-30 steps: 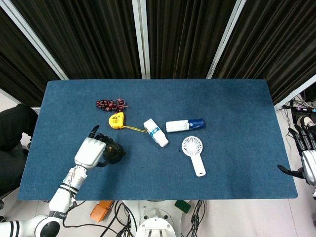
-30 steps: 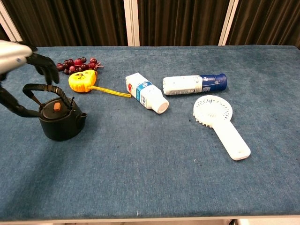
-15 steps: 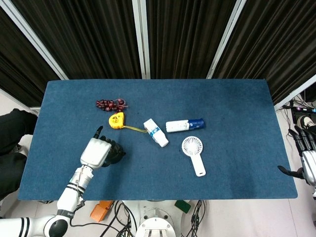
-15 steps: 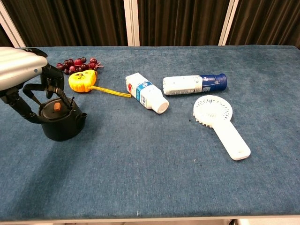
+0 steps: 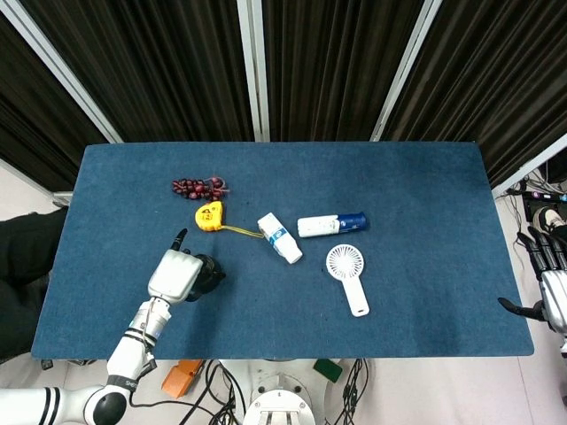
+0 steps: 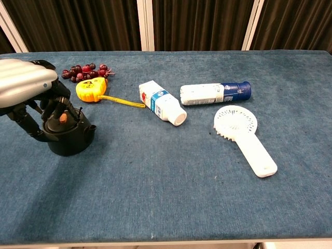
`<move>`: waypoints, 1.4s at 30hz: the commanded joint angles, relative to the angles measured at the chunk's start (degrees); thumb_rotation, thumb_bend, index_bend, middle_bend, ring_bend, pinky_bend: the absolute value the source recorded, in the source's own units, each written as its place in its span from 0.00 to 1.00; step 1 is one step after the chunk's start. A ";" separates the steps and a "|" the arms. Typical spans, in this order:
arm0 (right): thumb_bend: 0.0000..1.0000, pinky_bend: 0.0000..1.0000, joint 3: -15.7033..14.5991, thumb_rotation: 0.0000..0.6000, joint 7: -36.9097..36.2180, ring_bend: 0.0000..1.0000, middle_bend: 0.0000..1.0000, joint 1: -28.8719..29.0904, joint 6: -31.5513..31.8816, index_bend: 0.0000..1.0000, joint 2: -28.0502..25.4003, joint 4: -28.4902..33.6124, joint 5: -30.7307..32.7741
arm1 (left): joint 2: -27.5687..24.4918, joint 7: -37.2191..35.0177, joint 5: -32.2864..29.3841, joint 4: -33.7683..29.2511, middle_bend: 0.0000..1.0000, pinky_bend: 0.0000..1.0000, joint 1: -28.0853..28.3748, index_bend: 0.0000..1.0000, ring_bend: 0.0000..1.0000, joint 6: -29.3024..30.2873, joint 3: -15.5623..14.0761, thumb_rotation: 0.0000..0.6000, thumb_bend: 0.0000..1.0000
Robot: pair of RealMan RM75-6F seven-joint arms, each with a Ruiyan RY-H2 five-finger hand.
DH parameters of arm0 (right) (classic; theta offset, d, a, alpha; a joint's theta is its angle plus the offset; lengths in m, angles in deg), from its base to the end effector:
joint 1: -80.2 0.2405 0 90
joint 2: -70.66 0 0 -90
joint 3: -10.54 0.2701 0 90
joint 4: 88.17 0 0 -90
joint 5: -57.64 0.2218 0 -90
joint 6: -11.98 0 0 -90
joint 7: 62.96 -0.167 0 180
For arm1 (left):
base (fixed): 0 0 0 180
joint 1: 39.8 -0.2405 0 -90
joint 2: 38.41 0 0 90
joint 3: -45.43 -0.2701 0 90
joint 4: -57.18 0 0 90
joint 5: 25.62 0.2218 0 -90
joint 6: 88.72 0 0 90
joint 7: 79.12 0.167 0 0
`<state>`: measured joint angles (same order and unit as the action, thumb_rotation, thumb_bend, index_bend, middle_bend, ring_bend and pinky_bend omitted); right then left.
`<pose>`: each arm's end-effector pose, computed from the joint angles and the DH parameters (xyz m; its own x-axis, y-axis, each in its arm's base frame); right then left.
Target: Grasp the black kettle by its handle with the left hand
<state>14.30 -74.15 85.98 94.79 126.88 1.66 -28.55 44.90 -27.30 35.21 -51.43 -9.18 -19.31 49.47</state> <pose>-0.3428 -0.2165 0.2049 0.3816 -0.0071 0.9243 -0.9242 -0.0164 0.3815 -0.1643 0.2793 -0.0080 0.6545 0.2167 0.7243 0.7470 -0.3332 -0.5753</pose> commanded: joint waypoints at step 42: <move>0.00 0.00 0.32 1.00 -2.37 0.00 0.03 -0.28 -0.09 0.00 0.64 -2.06 0.57 | -0.64 -22.27 2.87 4.28 1.00 0.17 0.01 1.00 0.94 -0.49 1.91 0.10 0.07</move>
<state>14.62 -76.52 85.70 94.69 127.53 -0.40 -27.97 44.18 -49.76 38.07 -47.30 -9.03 -20.09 51.26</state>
